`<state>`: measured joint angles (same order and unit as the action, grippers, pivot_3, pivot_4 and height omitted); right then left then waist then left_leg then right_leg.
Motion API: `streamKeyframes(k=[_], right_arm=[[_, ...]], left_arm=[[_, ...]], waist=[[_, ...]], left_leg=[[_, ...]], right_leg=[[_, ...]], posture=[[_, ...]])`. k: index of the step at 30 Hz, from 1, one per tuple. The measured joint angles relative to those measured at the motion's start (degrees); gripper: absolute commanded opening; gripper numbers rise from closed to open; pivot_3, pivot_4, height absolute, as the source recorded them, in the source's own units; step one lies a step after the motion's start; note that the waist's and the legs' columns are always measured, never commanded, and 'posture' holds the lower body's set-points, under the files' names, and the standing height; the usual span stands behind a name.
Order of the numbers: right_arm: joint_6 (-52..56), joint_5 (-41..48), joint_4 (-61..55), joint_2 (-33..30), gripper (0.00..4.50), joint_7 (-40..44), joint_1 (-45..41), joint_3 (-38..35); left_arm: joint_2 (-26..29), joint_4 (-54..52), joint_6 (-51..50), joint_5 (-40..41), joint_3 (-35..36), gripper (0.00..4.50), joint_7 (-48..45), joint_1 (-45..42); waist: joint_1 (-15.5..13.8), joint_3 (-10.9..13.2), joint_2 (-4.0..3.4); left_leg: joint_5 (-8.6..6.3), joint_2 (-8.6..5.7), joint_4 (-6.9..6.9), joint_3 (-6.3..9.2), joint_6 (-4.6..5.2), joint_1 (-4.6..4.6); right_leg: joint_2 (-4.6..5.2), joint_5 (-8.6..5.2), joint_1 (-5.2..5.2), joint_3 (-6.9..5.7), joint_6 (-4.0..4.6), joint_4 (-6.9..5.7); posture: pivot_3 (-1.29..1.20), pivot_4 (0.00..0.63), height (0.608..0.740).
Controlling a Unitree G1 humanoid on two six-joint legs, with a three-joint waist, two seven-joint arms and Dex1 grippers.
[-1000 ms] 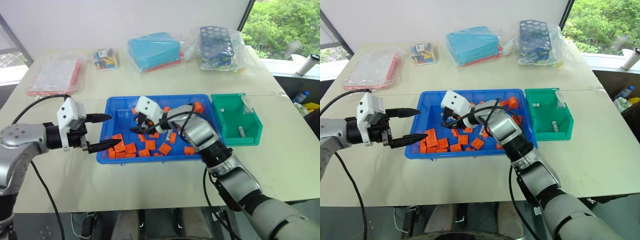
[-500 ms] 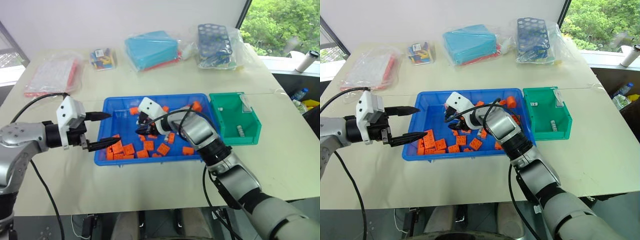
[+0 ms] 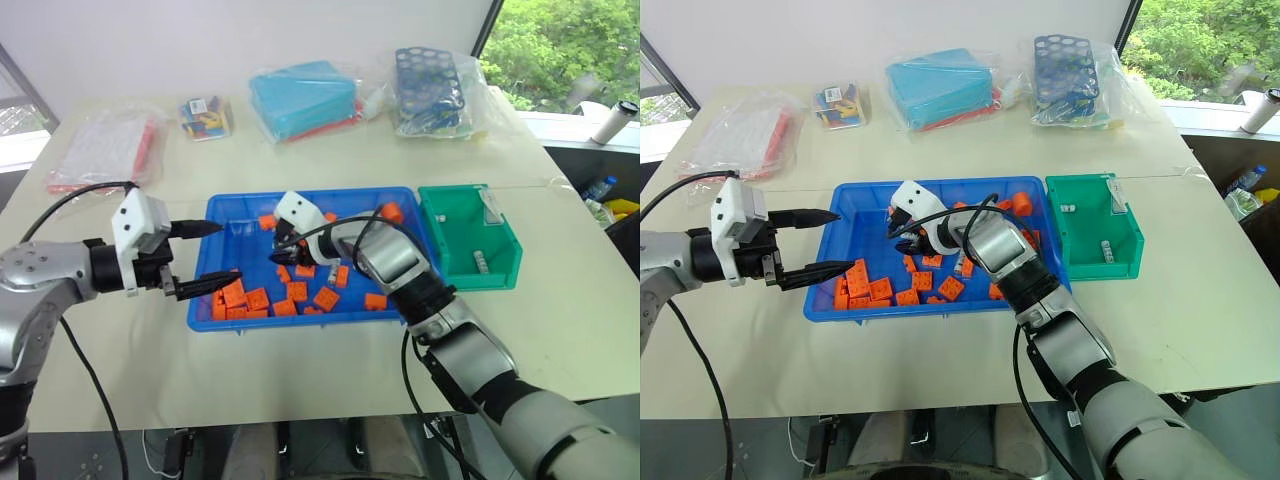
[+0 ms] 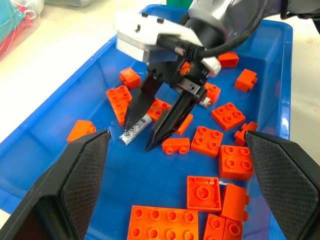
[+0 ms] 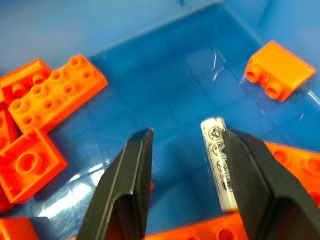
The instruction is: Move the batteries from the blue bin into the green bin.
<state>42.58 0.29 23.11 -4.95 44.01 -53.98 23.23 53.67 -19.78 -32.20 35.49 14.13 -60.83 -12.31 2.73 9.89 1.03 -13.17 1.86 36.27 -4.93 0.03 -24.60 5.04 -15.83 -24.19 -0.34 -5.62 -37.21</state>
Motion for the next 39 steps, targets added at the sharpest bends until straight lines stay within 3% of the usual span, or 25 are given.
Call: streamKeyframes(k=[3, 6, 9, 17, 20, 23, 25, 31, 37, 39], right_arm=[[-2.36, -0.69, 3.73, 0.38, 2.22, -0.34, -0.08, 0.47], [-5.30, -1.85, 6.11, 0.63, 1.44, -0.40, -0.73, 0.87], [-6.56, -2.36, 6.54, 0.66, 0.08, 0.00, -0.73, 1.13], [-4.31, -1.98, 4.05, 0.07, 0.10, 1.07, 0.21, 0.77], [5.81, 3.24, -5.28, -2.17, 0.10, 2.65, 1.84, -3.99], [16.29, 8.73, -17.78, -9.39, 0.10, 2.87, 1.10, -13.13], [19.52, 9.72, -21.12, -13.20, 0.10, 2.24, 0.68, -17.10], [23.95, 10.73, -27.39, -33.44, 0.10, 1.22, 8.28, -24.65], [24.54, 11.38, -28.47, -40.02, 0.10, 0.27, 15.43, -28.43], [24.46, 11.76, -29.18, -40.74, 1.12, 0.22, 17.22, -28.46]], left_arm=[[0.00, 0.01, 0.00, 0.00, -0.01, 4.50, 0.06, -0.19], [0.00, 0.00, -0.01, 0.00, -0.05, 4.50, 0.06, -0.22], [0.00, 0.00, -0.01, 0.00, -0.05, 4.50, -0.03, -0.20], [0.00, 0.02, -0.04, 0.06, -0.94, 4.50, -0.84, -0.91], [-0.23, -0.23, -0.69, 0.86, -2.46, 4.50, -1.79, -1.45], [-1.17, -1.09, -0.96, 1.45, -4.62, 4.50, -2.91, -1.68], [-1.50, -1.07, -0.94, 1.40, -5.16, 4.50, -3.13, -1.78], [-3.24, 0.18, 0.34, 0.96, -7.32, 4.50, -3.99, -4.14], [-4.51, 2.68, 1.88, -0.19, -9.29, 4.50, -5.02, -5.17], [-4.53, 3.25, 2.44, -0.64, -9.43, 4.50, -5.15, -5.61]], waist=[[-0.01, 0.00, 0.00], [0.03, -0.02, 0.03], [-0.03, -0.02, 0.03], [-0.13, -0.02, 0.04], [-0.36, 0.00, 0.03], [-0.76, 0.00, 0.03], [-0.68, -0.02, 0.06], [-1.76, -0.01, 0.04], [-1.57, 0.00, 0.02], [-1.63, 0.00, 0.02]], left_leg=[[0.00, 0.02, 0.01, 0.00, 0.00, 0.00], [0.01, 0.03, 0.06, 0.00, 0.00, 0.02], [0.01, 0.03, 0.10, 0.01, 0.00, 0.02], [0.01, 0.05, 0.11, 0.01, 0.00, 0.02], [0.01, 0.05, 0.22, 0.05, 0.00, -0.14], [-0.08, 0.06, 0.65, 0.19, 0.13, -0.47], [-0.10, 0.06, 0.79, 0.20, 0.16, -0.53], [-0.15, 0.03, 0.83, 0.18, 0.25, -0.61], [-0.14, 0.08, 0.87, 0.17, 0.27, -0.63], [-0.14, 0.08, 0.88, 0.20, 0.27, -0.63]], right_leg=[[-0.04, 0.00, -0.01, 0.00, 0.00, -0.02], [-0.07, 0.00, 0.01, 0.01, 0.00, -0.07], [-0.08, 0.00, 0.03, 0.01, -0.01, -0.10], [-0.10, 0.00, 0.04, 0.01, -0.01, -0.10], [-0.10, 0.00, -0.03, 0.00, -0.01, -0.12], [-0.07, 0.01, -0.09, -0.15, -0.02, -0.15], [-0.05, 0.01, -0.08, -0.17, -0.02, -0.14], [-0.04, 0.00, -0.13, -0.17, 0.00, -0.05], [-0.34, 0.02, -0.18, -0.11, -0.02, -0.08], [-0.37, 0.02, -0.19, -0.11, -0.02, -0.09]], posture=[[0.00, 0.150, 0.737], [0.00, 0.150, 0.737], [0.00, 0.150, 0.737], [0.00, 0.150, 0.737], [0.00, 0.150, 0.737], [0.00, 0.150, 0.737], [0.00, 0.150, 0.737], [0.00, 0.150, 0.737], [0.00, 0.150, 0.737], [0.00, 0.150, 0.737]])
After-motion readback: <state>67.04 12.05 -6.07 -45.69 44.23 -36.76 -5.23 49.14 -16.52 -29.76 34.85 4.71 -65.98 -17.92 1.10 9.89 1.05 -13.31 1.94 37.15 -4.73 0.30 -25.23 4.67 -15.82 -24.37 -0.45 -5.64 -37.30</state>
